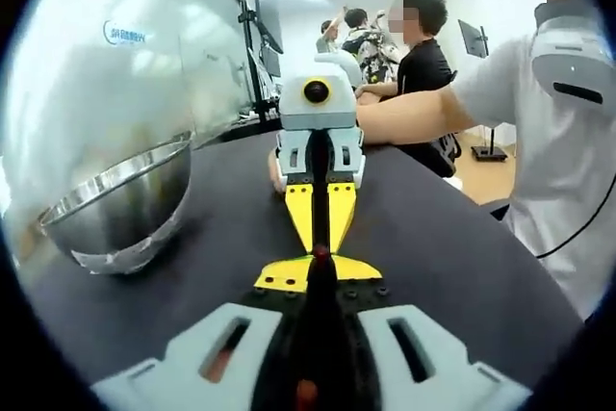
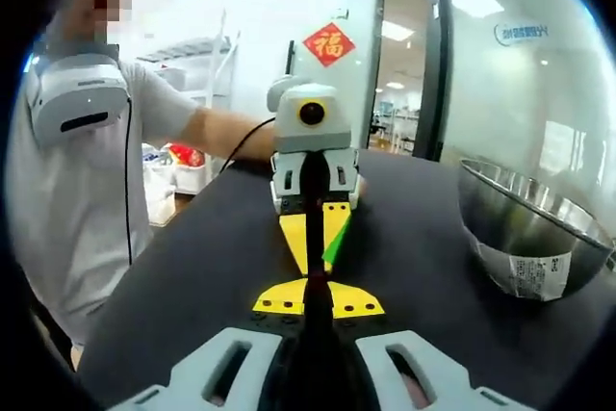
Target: Pick candy and put bowl
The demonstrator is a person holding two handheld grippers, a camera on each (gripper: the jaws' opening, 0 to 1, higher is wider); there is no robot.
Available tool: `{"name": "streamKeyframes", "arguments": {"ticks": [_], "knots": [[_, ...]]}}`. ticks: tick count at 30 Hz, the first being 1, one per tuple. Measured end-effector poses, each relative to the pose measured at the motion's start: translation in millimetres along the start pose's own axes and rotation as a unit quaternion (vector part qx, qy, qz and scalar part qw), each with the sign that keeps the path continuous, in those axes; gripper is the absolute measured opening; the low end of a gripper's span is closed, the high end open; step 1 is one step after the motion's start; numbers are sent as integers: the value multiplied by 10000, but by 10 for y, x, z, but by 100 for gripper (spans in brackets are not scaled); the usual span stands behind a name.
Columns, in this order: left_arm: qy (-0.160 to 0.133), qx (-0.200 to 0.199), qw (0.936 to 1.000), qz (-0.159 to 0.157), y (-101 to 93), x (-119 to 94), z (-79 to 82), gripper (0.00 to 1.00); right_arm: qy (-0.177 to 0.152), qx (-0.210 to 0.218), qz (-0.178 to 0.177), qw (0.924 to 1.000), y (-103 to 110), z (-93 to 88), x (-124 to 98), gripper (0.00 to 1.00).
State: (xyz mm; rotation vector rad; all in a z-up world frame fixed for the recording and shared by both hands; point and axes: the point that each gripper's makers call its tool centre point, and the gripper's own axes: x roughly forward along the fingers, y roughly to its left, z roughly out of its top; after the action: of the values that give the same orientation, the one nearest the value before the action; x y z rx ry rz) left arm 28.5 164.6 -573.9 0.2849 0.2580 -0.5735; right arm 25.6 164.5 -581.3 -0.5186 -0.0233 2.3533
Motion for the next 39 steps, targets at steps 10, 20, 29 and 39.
{"name": "streamKeyframes", "arguments": {"ticks": [10,20,29,39], "knots": [[-49,43,10000,28,16,-15,98,0,40,-77,-29,10000,1,81,-47,2],[-328,338,9986,239,276,-118,500,0,90,-449,-230,9987,-269,472,-233,2],[-377,673,9958,497,680,-231,843,0,68,-748,-477,9960,-650,812,-344,2],[-495,819,9923,789,1258,-271,1117,0,-95,-709,-803,9942,-1220,1069,-462,2]]}}
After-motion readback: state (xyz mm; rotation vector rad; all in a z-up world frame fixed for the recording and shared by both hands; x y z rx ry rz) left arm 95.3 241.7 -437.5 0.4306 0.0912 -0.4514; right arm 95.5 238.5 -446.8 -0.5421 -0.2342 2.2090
